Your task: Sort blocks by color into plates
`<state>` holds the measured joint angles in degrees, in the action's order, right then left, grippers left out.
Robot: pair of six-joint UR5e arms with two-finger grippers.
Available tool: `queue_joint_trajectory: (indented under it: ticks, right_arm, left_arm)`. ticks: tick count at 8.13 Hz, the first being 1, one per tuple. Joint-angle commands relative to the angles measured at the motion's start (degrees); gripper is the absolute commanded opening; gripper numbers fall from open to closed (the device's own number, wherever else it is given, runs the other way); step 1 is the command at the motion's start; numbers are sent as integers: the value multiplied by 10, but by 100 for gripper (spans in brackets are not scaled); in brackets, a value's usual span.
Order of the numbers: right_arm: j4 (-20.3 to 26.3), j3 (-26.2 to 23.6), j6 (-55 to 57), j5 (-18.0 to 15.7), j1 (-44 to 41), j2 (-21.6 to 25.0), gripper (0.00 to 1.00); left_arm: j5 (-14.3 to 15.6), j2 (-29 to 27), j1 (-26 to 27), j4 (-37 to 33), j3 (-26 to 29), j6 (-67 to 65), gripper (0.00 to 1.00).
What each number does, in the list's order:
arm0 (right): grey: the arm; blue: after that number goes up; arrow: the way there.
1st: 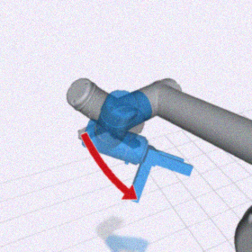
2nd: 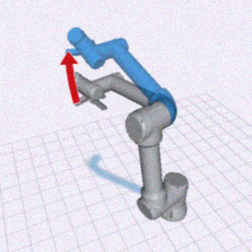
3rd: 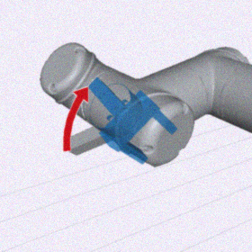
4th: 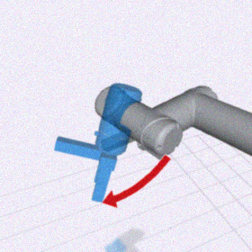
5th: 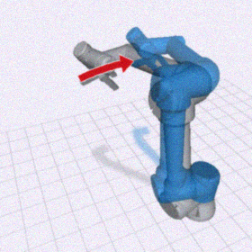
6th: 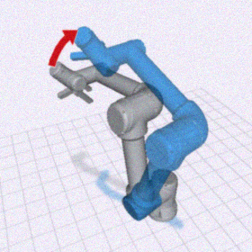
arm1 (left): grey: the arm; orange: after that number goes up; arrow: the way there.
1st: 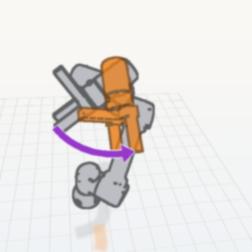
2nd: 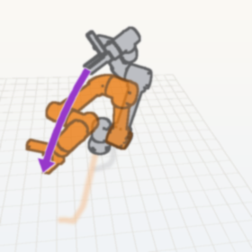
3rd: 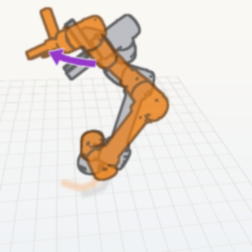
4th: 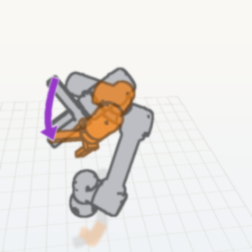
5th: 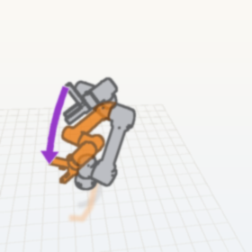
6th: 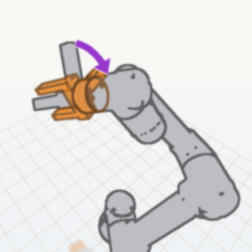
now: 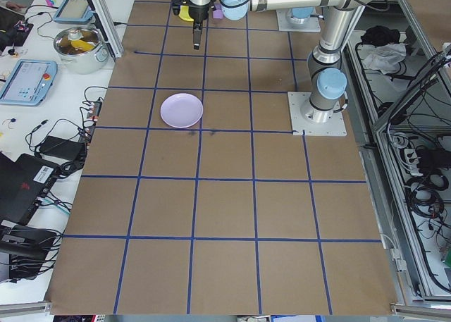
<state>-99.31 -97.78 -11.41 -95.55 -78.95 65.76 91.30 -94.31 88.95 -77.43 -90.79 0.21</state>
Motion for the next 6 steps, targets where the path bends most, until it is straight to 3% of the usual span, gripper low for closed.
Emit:
queue_joint_trajectory:
  ticks: [1,2,3,4,6]
  right_arm:
    - [-71,-71,-3,-6,0,11,92]
    - [-71,-73,-3,-7,0,11,63]
    - [-72,-71,2,-6,0,12,27]
    - [-71,-64,8,-4,0,22,18]
    - [-63,-60,37,21,-2,51,18]
  left_arm:
    - [0,0,0,-1,0,0,100]
    - [0,0,0,-1,0,0,100]
    - [0,0,0,0,0,0,100]
    - [-1,-2,0,0,0,0,100]
    - [0,-3,0,0,0,0,100]
